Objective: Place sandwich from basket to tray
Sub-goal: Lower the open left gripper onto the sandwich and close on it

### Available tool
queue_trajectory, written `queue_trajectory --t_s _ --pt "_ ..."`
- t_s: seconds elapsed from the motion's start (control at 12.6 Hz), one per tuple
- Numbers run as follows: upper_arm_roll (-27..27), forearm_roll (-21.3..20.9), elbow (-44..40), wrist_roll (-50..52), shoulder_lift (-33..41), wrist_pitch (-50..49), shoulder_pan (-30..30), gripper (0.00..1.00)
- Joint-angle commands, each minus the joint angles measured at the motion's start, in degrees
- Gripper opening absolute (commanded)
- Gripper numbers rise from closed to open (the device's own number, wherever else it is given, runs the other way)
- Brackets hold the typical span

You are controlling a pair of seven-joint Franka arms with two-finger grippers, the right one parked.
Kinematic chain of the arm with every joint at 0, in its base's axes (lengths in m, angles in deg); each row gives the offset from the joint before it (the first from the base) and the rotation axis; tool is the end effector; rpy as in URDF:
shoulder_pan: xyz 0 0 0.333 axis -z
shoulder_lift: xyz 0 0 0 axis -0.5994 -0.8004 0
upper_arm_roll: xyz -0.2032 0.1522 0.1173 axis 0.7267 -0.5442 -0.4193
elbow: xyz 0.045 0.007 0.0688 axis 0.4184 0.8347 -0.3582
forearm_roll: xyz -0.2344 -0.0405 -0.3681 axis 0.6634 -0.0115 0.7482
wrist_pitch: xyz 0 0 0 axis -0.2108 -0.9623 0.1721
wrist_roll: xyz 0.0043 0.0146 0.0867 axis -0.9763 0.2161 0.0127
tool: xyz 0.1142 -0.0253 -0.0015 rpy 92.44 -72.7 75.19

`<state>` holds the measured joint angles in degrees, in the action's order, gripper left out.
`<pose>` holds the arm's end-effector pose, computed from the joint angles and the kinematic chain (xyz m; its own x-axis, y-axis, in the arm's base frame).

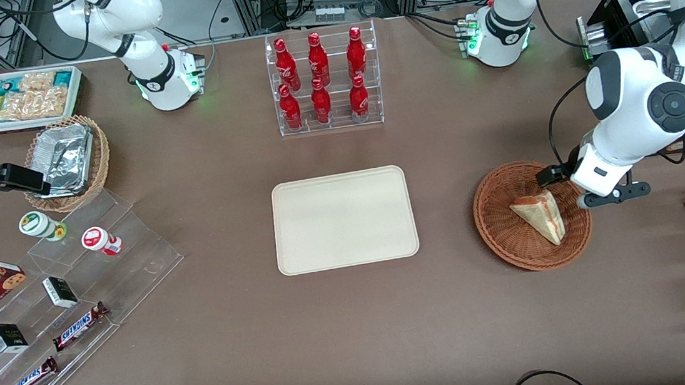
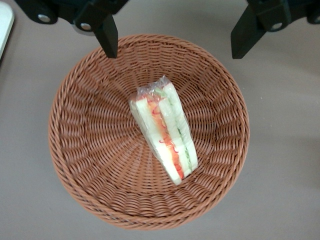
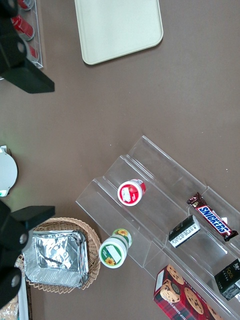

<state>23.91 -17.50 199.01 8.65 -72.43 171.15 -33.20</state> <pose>0.5880 -0.0443 0.2872 0.9747 0.2047 -0.0896 0.2035 -0.9788 -0.0223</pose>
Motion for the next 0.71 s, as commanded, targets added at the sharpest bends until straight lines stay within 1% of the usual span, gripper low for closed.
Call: queue_trajectory --t_s 0.0,0.08,0.16,0.24,0.4,0.63 --pt "0.0 0.4 0.9 9.2 -0.3 2.7 0.0 1.00" --pt "0.0 1.3 1.2 13.5 -0.7 4.6 0.0 1.00" --pt "0.0 1.9 1.4 19.9 -1.4 6.2 0.0 1.00" --pt "0.0 1.9 2.4 23.3 -1.7 8.5 0.1 1.00" --pt "0.0 1.9 4.6 24.8 -1.7 12.1 0.2 1.00" --pt "0.0 1.9 4.8 25.1 -3.6 13.7 0.1 1.00"
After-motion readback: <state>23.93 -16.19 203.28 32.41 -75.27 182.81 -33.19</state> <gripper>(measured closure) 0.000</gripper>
